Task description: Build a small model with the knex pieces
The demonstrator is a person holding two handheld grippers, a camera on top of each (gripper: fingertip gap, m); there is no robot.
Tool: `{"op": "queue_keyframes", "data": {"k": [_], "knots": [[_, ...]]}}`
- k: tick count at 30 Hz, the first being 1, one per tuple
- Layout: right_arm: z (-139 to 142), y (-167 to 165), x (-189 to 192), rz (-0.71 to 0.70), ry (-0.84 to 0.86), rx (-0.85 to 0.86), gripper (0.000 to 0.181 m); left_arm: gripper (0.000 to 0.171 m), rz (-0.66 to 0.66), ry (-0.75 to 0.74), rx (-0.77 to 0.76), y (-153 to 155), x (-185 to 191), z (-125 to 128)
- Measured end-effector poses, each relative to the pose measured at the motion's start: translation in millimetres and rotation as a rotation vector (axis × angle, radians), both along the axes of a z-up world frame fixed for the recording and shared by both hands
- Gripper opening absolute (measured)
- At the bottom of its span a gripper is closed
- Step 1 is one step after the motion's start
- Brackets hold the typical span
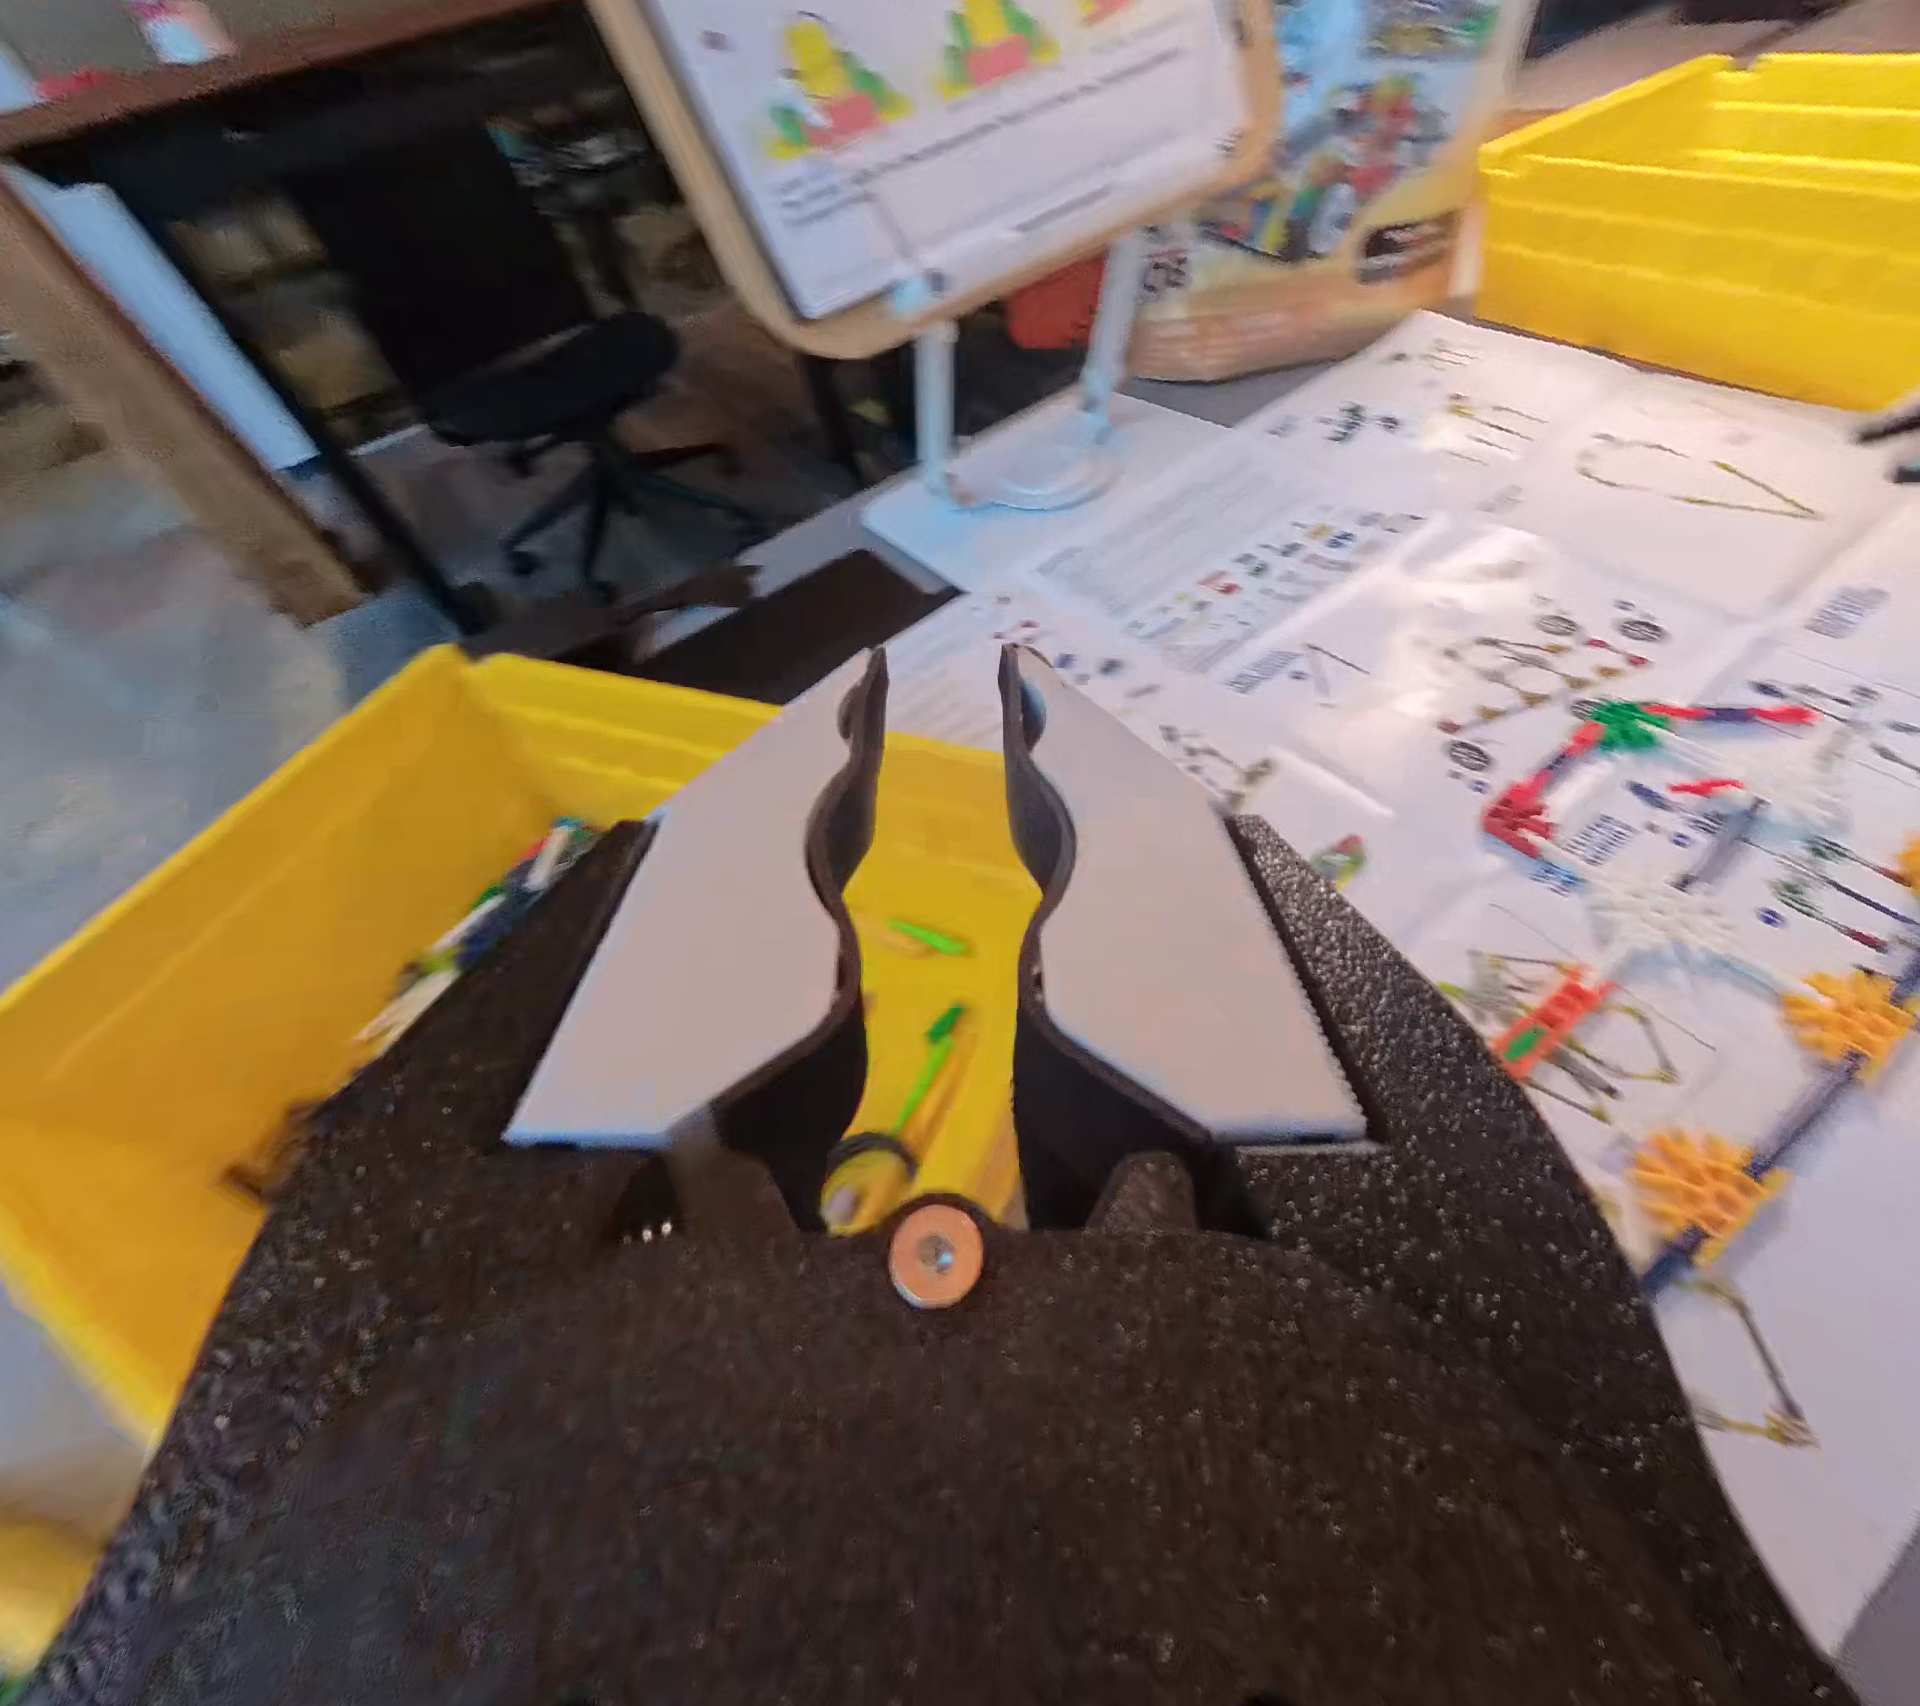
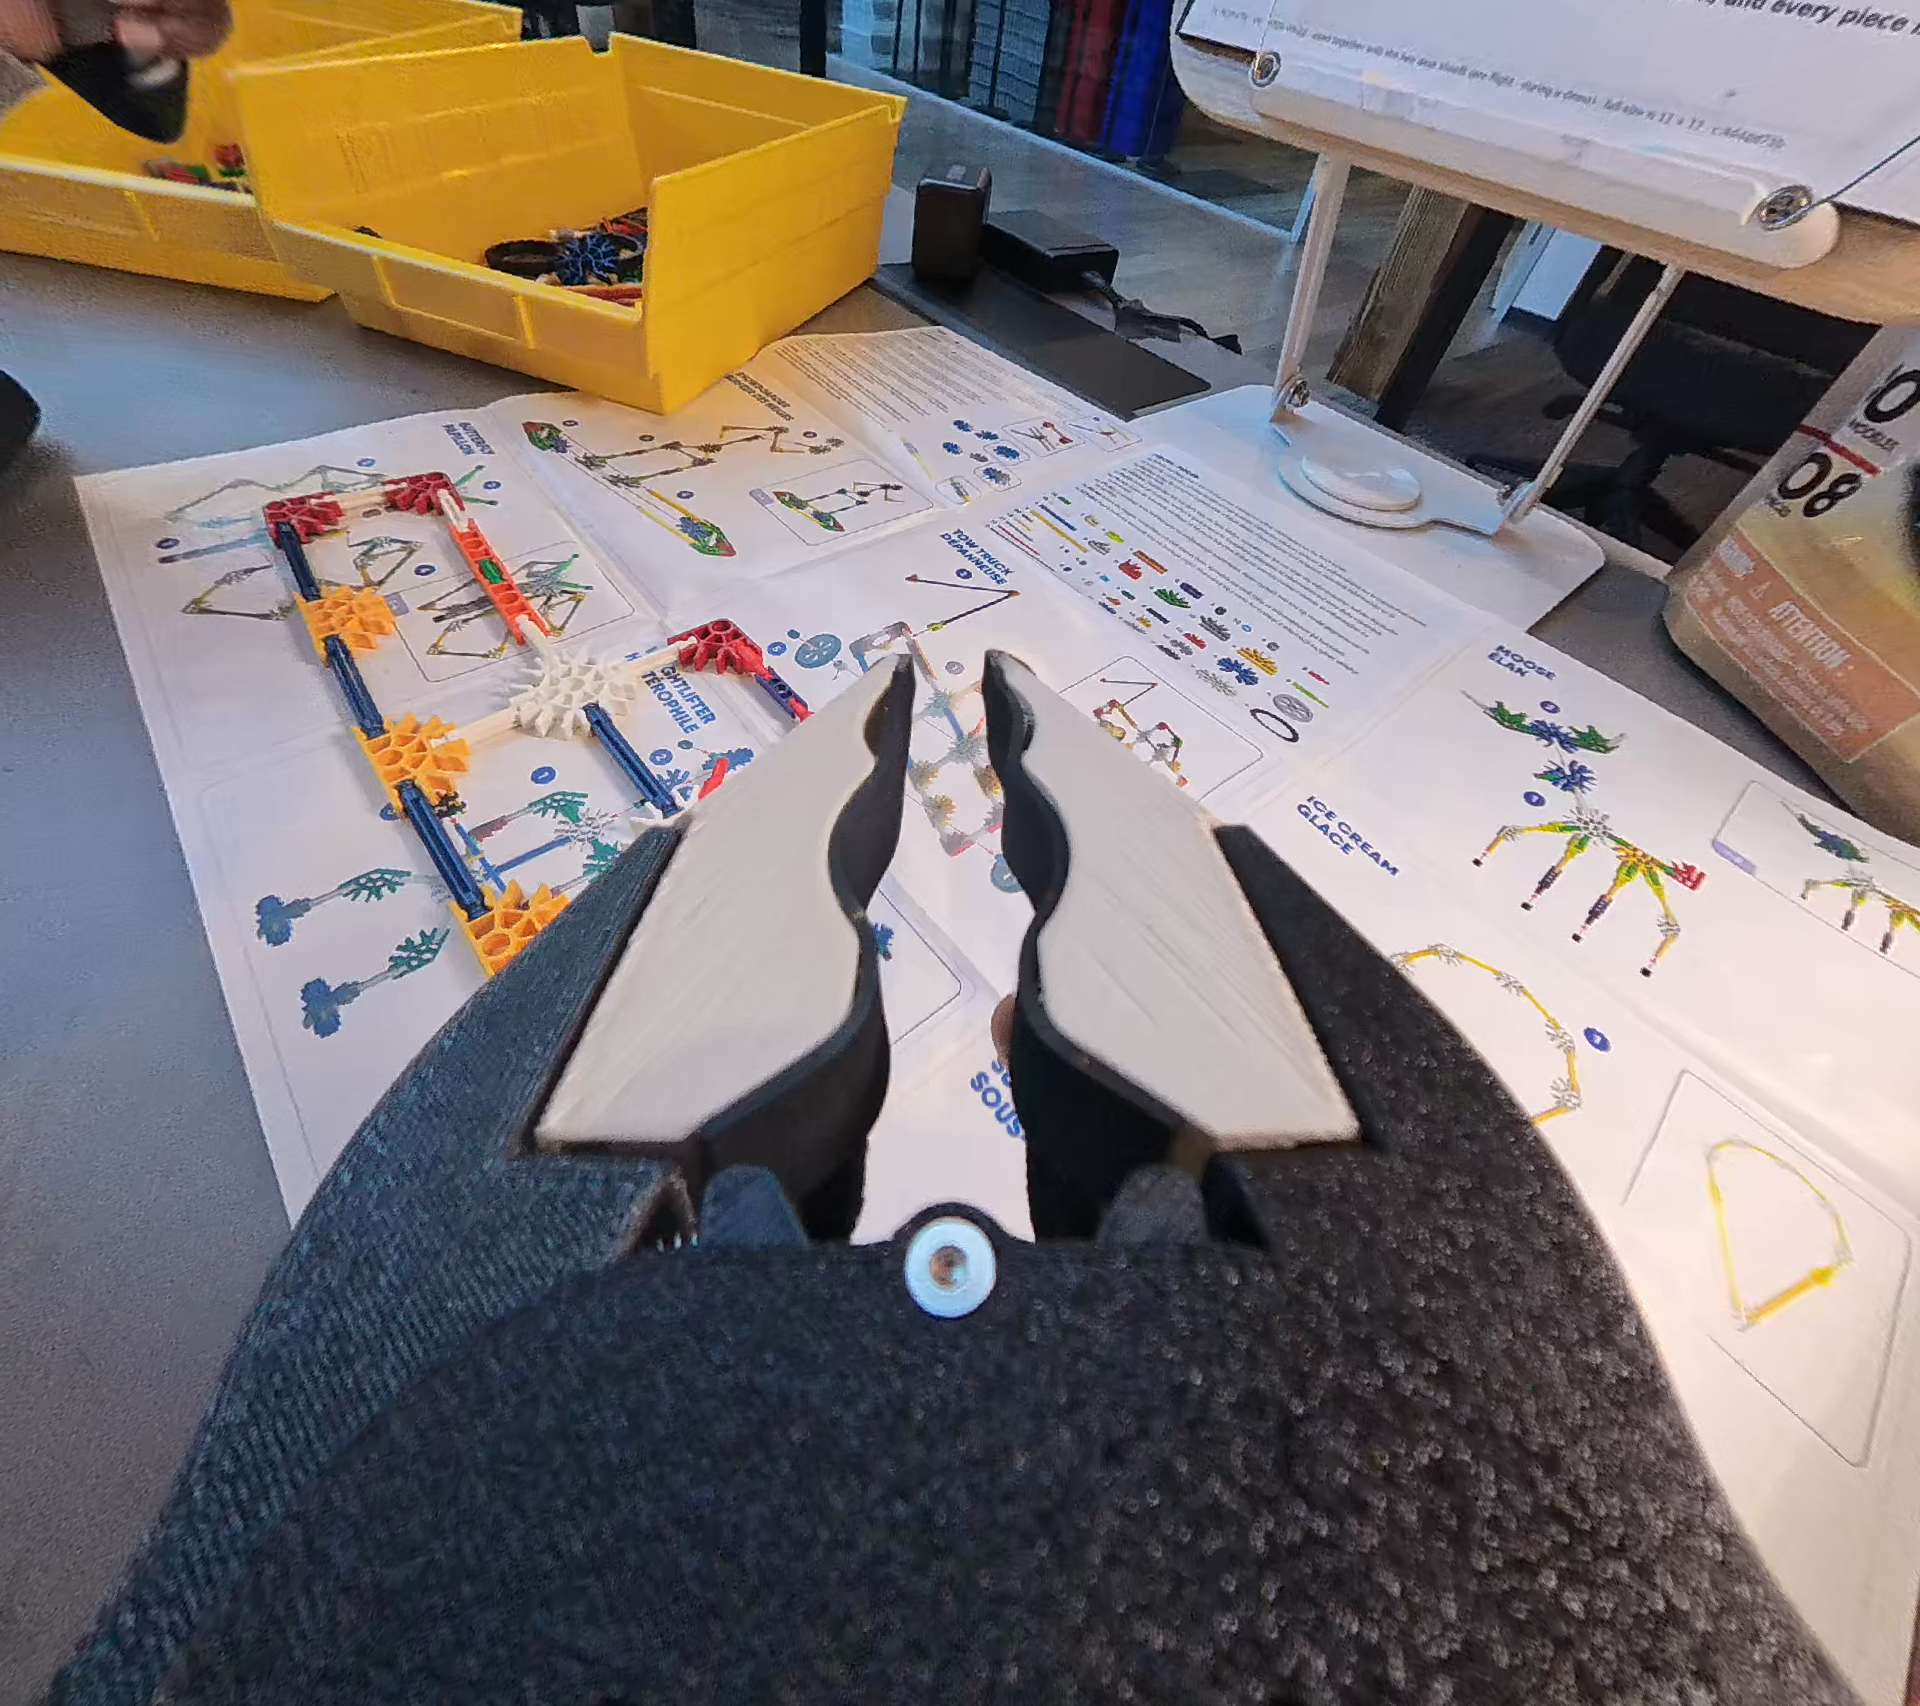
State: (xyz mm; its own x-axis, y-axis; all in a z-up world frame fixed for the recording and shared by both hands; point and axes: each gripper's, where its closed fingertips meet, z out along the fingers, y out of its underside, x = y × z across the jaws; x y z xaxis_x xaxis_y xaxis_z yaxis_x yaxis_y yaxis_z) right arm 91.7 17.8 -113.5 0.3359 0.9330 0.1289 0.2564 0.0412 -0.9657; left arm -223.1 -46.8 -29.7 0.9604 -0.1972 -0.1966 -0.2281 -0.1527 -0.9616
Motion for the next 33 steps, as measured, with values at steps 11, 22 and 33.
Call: {"op": "queue_keyframes", "data": {"k": [11, 22, 33], "knots": [[8.9, 0.6, 1.6, -0.042, 0.029, 0.016, 0.012, 0.032, 0.621, -0.115, -0.145, -102.5, -222.5, 24.9], [-1.9, -2.4, -3.1, -0.026, -0.014, 0.003, 0.012, 0.031, 0.726, -0.131, -0.772, -142.6, -329.6, -82.0], [-16.7, 4.1, -2.6, -0.054, -0.053, -0.016, 0.012, 0.026, 0.664, -0.137, -0.881, -87.9, -351.1, -134.3]]}}
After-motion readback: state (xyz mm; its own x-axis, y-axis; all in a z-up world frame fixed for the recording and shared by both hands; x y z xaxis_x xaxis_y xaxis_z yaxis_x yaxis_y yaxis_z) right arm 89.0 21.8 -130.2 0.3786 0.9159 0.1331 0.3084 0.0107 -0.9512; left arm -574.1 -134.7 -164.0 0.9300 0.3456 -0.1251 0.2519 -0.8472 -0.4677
